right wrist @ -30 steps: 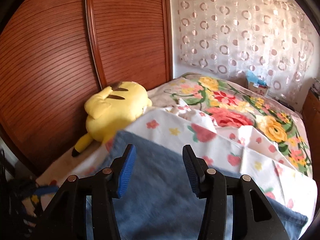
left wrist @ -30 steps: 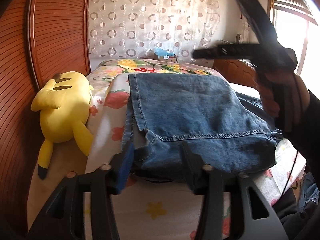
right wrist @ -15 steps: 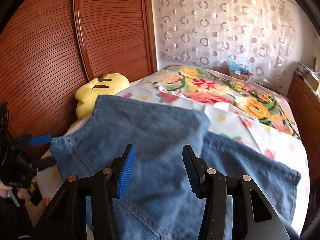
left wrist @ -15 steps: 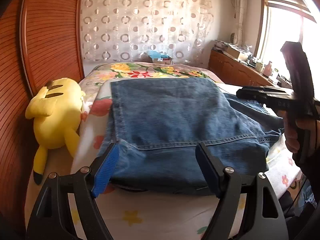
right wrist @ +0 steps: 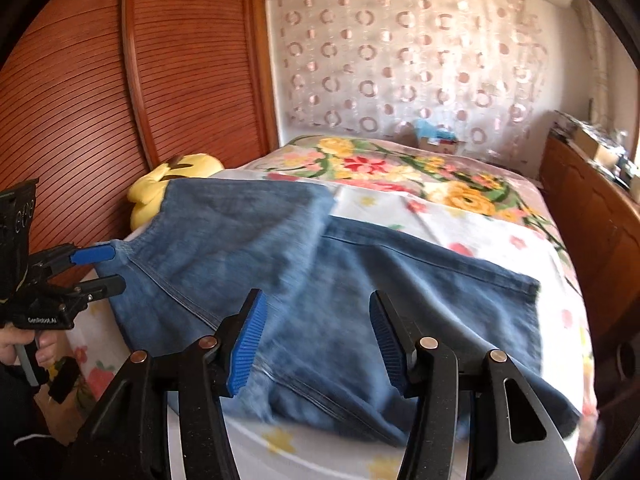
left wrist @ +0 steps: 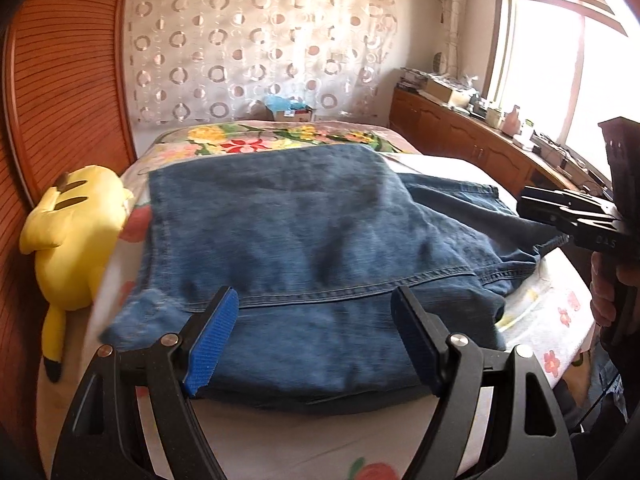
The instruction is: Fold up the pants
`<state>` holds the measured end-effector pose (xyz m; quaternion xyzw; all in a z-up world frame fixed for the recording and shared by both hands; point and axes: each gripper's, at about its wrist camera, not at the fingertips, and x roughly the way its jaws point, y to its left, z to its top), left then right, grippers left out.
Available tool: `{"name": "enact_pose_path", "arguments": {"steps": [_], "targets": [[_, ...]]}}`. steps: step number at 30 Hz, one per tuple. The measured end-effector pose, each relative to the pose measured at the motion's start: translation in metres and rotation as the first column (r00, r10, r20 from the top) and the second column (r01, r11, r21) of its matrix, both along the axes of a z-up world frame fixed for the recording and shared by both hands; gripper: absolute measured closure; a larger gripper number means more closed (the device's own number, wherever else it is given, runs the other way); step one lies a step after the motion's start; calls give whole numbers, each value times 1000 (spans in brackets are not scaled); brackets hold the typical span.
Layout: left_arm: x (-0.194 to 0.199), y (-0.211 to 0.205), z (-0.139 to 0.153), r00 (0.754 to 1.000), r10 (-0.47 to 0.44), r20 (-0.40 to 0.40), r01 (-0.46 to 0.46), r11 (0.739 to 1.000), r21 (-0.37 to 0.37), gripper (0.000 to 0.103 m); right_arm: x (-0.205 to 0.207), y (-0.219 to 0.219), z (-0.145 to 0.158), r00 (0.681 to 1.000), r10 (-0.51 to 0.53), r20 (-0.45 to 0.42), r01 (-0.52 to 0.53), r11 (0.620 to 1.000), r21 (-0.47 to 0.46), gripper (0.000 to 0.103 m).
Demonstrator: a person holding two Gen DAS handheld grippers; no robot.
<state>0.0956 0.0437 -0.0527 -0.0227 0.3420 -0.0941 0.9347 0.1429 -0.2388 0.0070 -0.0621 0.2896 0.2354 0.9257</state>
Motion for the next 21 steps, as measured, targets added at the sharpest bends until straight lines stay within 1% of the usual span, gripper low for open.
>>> {"name": "enact_pose_path", "arguments": {"steps": [6,14,18,21], "targets": [[5,-28,-8,998,-60,-24,61,998,8,24,-21,-52,-6,994,-111,-14,111,994,-7,46],[10,-59,-14,991,-121,-49,122,992,12,24,-42,-114,-18,965,-258,-54,259,966,9,46],[12,-70,-15,989,-138,-57,140,990,17,24,-47,-131,-20,949,-308,-71,310,951,17,46],[14,-76,-20,987,-142,-73,144,989,24,24,-48,-134,-19,940,-329,-85,333,942,39,46]]}}
